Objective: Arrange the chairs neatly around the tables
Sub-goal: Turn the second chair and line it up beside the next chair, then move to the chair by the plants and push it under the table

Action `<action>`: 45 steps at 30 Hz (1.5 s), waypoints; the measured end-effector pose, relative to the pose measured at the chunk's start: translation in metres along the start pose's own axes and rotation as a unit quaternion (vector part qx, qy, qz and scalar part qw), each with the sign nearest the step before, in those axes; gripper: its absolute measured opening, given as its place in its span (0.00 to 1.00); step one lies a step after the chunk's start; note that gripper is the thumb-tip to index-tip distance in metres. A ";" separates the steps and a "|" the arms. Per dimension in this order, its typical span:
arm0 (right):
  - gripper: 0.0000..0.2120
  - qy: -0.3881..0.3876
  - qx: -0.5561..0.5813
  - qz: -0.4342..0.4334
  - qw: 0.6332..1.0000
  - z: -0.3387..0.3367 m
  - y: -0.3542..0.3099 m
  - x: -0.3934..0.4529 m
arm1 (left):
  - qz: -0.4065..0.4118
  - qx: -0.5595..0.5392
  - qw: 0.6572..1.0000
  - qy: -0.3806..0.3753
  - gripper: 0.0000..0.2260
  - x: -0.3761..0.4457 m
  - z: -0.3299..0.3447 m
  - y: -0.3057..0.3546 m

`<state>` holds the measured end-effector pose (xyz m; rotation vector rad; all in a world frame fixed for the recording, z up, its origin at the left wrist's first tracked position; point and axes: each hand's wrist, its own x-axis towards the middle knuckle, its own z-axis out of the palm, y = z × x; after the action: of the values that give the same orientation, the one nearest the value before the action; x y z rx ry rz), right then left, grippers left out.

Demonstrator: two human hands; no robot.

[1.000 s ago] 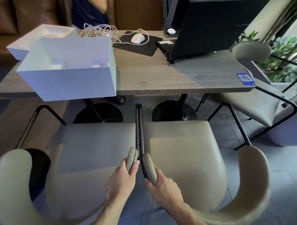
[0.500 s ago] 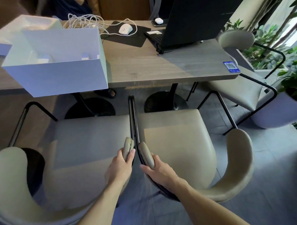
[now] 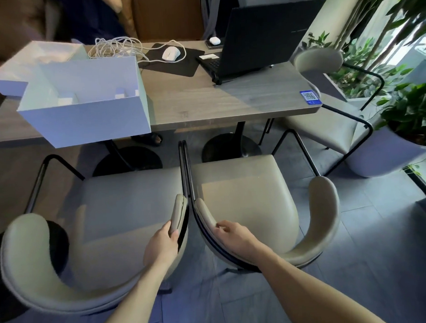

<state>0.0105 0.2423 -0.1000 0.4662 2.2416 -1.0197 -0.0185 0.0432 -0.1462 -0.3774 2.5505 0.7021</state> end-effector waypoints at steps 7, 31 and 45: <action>0.19 -0.004 -0.057 0.023 0.998 -0.043 0.045 -0.012 | 0.002 -0.009 1.000 -0.006 0.22 0.005 0.000 -0.005; 0.09 0.132 0.198 0.013 0.971 -0.441 0.265 -0.117 | 0.054 -0.265 0.945 -0.185 0.12 -0.161 0.096 0.457; 0.10 0.174 0.285 0.077 0.940 -0.651 0.324 0.000 | -0.001 -0.295 0.936 -0.192 0.13 -0.029 0.190 0.683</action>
<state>-0.0705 0.9483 0.0523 1.1298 2.1235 -1.6028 -0.1806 0.7175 0.0037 -0.3844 1.9347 1.3943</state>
